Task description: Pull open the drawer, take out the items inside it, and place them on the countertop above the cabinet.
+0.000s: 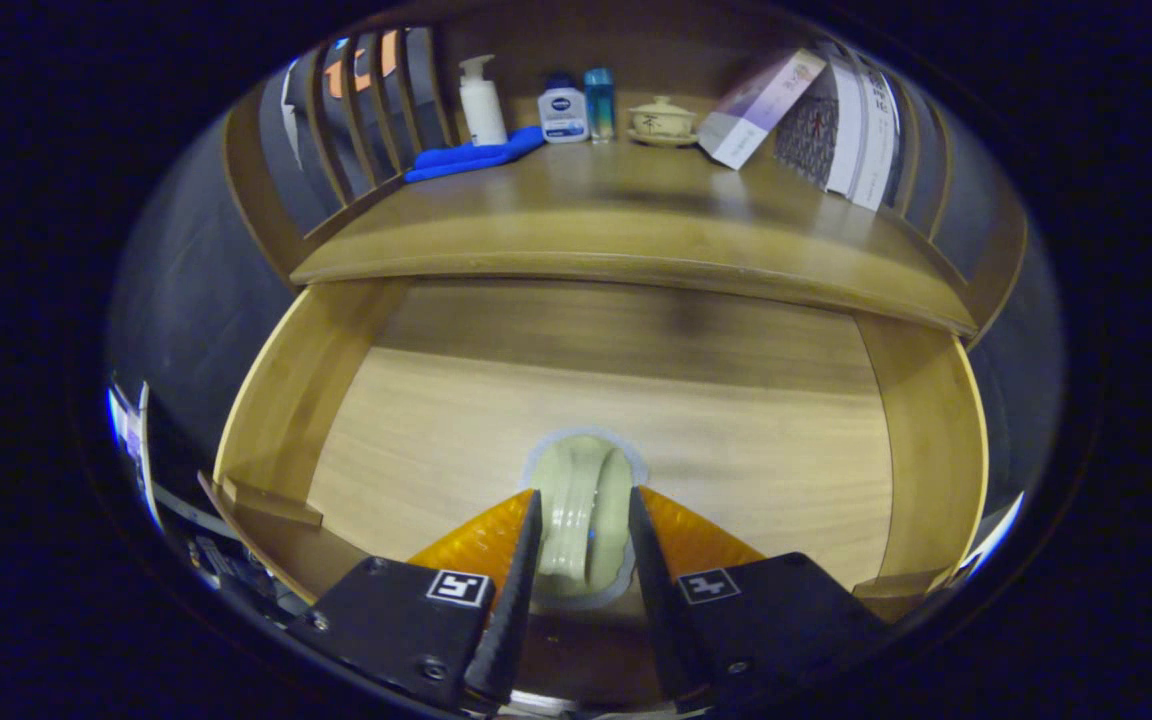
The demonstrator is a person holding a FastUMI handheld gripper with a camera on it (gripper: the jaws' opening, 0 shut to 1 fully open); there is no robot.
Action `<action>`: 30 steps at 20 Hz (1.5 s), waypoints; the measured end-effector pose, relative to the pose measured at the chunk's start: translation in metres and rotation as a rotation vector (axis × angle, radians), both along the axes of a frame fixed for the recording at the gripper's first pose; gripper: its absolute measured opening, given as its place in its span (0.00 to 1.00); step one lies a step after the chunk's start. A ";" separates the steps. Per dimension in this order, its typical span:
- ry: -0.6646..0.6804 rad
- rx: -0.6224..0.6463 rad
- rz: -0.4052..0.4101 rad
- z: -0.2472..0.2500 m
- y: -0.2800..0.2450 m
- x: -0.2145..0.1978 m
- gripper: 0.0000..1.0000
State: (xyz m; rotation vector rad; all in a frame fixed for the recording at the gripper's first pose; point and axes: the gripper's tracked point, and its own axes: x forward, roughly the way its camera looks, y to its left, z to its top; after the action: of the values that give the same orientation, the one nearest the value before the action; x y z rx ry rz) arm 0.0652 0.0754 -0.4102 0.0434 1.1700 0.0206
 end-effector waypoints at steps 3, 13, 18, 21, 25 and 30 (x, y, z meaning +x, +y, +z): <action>0.038 0.006 0.023 -0.007 0.003 -0.001 0.49; 0.067 -0.033 0.058 -0.011 0.002 0.000 0.21; -0.013 -0.055 0.038 0.029 -0.009 0.016 0.20; -0.062 -0.023 0.021 0.059 -0.009 0.028 0.20; -0.135 -0.046 0.002 0.095 -0.020 0.049 0.20; -0.214 -0.091 -0.005 0.127 -0.026 0.090 0.20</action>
State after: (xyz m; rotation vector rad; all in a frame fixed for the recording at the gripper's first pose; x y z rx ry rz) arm 0.1557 0.0491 -0.2828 -0.0355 0.9557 -0.0314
